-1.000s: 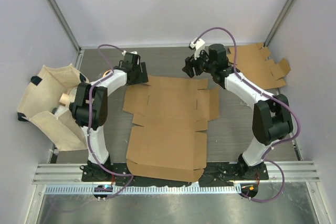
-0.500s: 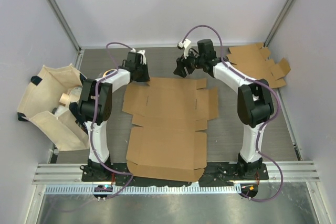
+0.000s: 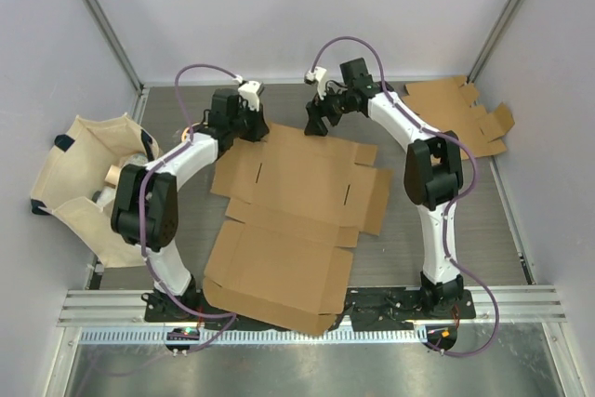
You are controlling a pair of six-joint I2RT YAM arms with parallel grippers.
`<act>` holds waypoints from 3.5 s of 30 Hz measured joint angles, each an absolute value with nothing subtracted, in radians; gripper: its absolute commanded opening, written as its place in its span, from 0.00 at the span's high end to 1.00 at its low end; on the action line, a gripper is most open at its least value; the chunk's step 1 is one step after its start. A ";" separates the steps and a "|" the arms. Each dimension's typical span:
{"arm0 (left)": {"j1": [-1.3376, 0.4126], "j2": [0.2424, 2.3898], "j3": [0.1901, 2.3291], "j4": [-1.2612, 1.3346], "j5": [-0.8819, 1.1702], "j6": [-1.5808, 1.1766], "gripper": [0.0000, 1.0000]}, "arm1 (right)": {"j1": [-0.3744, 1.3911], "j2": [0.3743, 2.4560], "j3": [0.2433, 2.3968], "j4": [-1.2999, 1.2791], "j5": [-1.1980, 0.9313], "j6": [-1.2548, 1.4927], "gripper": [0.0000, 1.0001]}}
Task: Fold the paper box
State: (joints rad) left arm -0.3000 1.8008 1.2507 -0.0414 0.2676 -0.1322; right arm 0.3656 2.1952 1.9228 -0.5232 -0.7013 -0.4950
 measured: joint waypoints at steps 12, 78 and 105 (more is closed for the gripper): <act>-0.304 1.674 1.174 -0.004 0.357 -0.101 0.93 | 0.366 2.243 2.029 -0.691 -0.862 -0.514 0.32; -0.448 1.657 0.837 0.672 0.359 -0.929 0.52 | 0.447 2.024 1.734 -0.368 -0.723 -0.132 0.99; -0.397 1.090 0.604 -0.099 0.011 -0.678 0.23 | 0.409 2.082 1.997 -0.866 -0.729 -0.636 0.99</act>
State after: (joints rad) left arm -0.3973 1.0904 0.6037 -0.0986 0.0109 -0.6785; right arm 0.4091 2.0815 1.9968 -0.8661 -0.7292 -0.6357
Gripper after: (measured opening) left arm 0.766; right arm 0.045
